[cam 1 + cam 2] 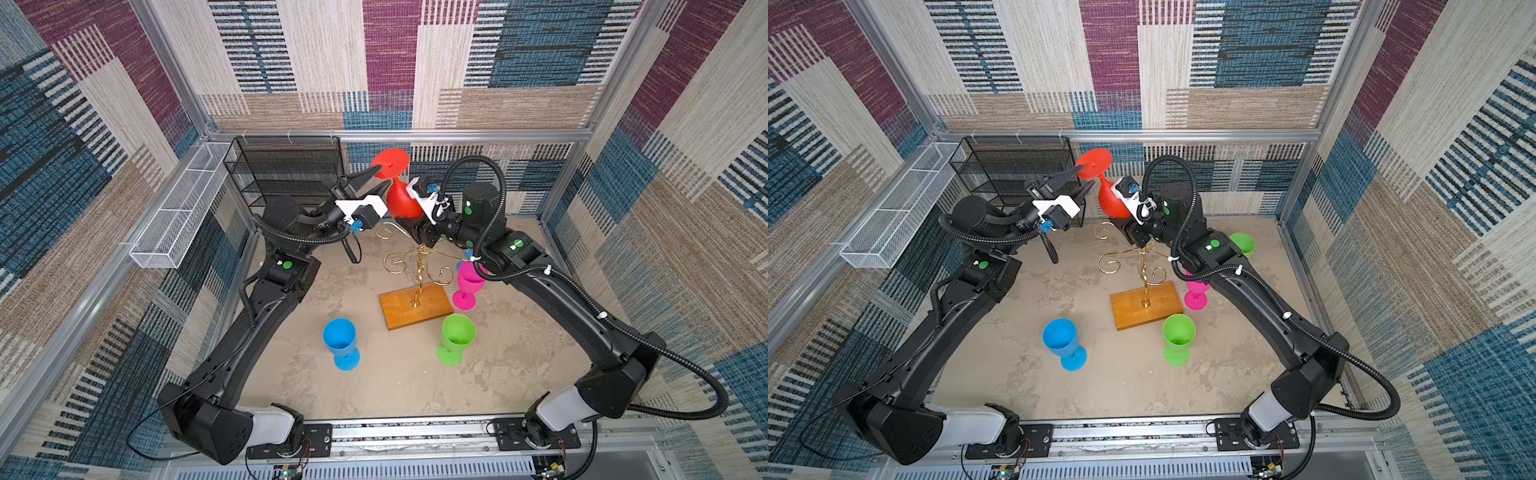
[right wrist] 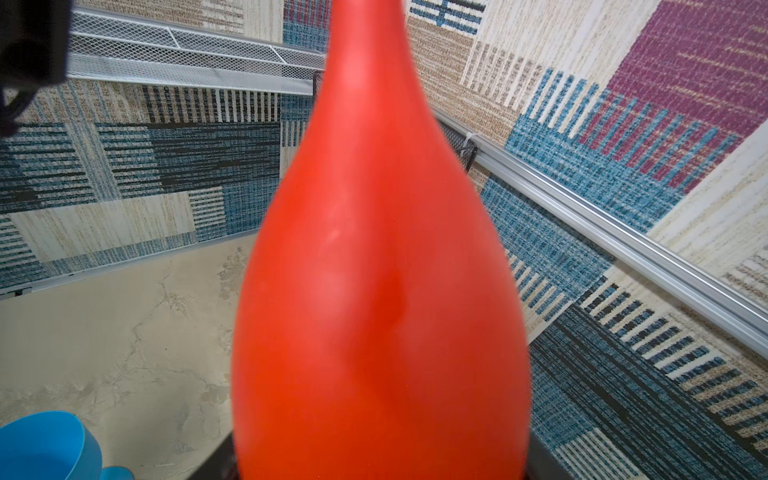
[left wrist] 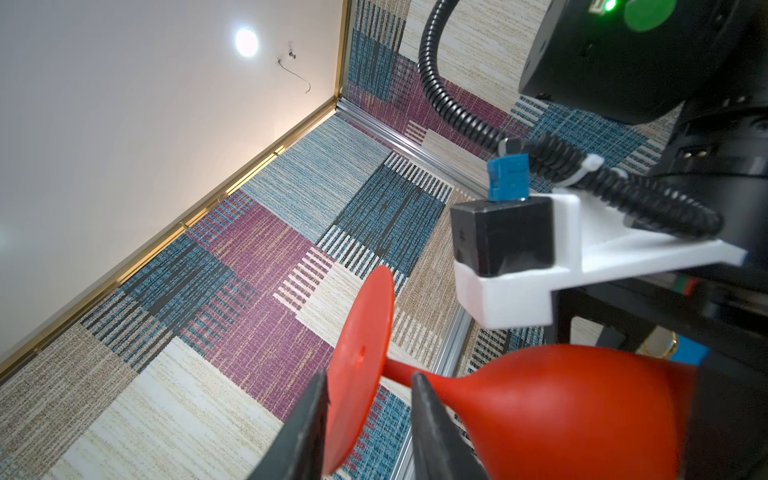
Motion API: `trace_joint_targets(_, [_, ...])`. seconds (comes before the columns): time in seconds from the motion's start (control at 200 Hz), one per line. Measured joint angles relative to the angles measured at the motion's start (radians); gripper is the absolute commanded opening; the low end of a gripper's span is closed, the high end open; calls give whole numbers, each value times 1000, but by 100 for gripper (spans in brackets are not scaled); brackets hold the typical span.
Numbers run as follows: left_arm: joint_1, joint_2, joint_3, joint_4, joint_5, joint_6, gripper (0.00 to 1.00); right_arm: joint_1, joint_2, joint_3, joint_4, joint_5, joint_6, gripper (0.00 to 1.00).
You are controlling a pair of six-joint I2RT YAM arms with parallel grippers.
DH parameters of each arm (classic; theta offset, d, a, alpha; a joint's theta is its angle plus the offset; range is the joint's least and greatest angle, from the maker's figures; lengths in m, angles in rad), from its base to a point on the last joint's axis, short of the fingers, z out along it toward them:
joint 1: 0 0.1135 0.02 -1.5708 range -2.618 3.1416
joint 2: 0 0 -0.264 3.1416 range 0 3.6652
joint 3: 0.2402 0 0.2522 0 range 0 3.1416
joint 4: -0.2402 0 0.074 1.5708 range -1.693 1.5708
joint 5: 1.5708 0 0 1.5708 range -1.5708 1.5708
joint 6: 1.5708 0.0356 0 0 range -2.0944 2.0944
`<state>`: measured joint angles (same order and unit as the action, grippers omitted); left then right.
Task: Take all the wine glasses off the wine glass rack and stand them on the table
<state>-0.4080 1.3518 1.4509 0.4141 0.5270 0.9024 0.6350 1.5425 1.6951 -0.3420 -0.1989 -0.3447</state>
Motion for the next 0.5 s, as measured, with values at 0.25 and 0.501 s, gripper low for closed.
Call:
trace_joint_targets(0.25, [-5, 1, 5, 1, -26, 24, 12, 5, -4, 0, -21, 2, 4, 60])
trace_joint_targets(0.501, [-3, 0, 5, -14, -59, 74, 0, 4, -12, 0, -22, 12, 4, 63])
